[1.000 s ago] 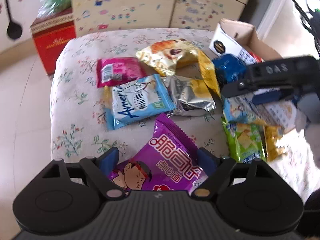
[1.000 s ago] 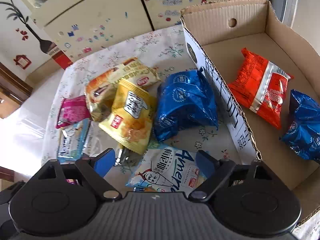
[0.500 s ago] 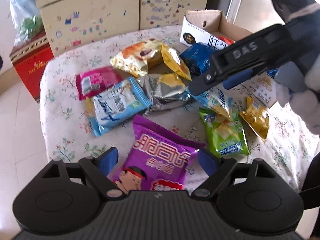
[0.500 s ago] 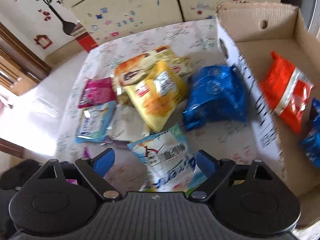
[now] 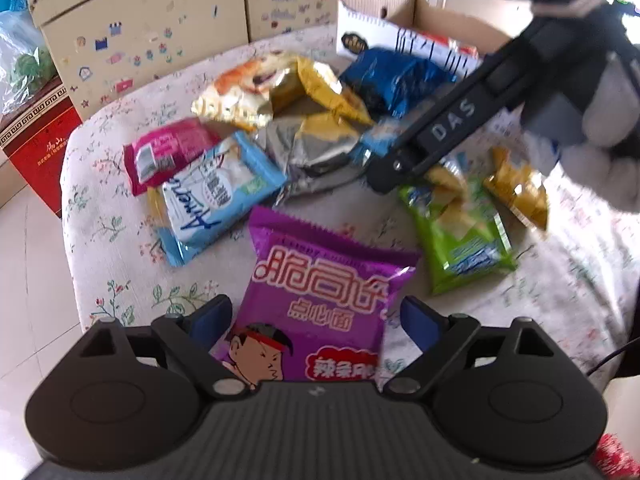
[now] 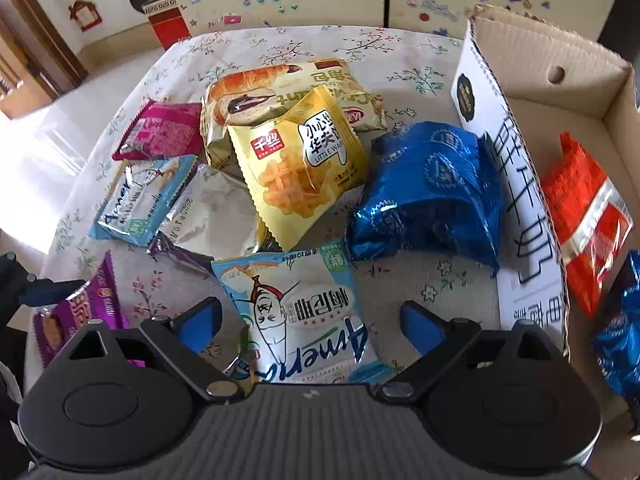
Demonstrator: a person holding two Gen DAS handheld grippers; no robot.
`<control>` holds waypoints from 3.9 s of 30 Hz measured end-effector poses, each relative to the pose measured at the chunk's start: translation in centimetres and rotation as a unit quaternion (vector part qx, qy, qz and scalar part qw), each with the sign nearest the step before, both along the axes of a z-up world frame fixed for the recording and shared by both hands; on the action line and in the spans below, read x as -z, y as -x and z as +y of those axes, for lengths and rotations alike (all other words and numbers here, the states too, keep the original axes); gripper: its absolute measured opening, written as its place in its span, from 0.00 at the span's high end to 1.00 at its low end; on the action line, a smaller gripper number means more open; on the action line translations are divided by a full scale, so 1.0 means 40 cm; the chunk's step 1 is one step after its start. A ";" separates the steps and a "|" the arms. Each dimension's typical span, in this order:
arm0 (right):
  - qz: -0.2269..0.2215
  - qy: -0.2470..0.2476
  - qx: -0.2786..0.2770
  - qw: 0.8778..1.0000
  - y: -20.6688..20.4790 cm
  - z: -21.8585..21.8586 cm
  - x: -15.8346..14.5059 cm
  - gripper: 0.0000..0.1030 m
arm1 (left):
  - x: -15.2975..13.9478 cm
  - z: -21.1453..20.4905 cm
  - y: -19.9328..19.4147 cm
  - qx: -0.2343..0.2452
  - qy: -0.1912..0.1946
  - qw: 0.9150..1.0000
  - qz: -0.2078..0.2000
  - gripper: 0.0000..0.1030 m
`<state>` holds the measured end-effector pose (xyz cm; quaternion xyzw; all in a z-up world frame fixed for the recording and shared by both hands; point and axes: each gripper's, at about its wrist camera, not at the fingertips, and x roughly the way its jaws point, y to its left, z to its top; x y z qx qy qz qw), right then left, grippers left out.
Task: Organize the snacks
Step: 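Grasp the purple packet with the left tool while the right tool grasps the white-blue packet, then lift both held packets and carry them toward the cardboard box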
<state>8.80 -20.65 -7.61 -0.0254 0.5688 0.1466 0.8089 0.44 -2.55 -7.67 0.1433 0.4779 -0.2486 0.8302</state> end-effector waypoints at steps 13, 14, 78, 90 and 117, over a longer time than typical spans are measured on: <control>-0.022 0.042 -0.014 0.999 0.009 0.037 0.011 0.09 | 0.020 0.003 -0.002 -0.009 0.000 1.000 -0.008 0.00; -0.024 0.045 -0.015 0.999 0.009 0.040 0.013 0.10 | 0.020 0.004 -0.001 -0.010 0.000 1.000 -0.009 0.00; -0.069 -0.074 0.062 0.993 0.054 -0.071 -0.104 0.79 | -0.086 0.019 -0.062 -0.122 0.075 0.990 -0.014 0.42; -0.070 -0.074 0.062 0.993 0.059 -0.066 -0.104 0.79 | -0.007 -0.045 -0.055 -0.101 0.008 0.994 -0.039 0.40; -0.179 -0.108 0.104 0.972 0.096 -0.162 -0.276 0.79 | -0.275 -0.078 -0.108 -0.152 0.138 0.972 -0.114 0.40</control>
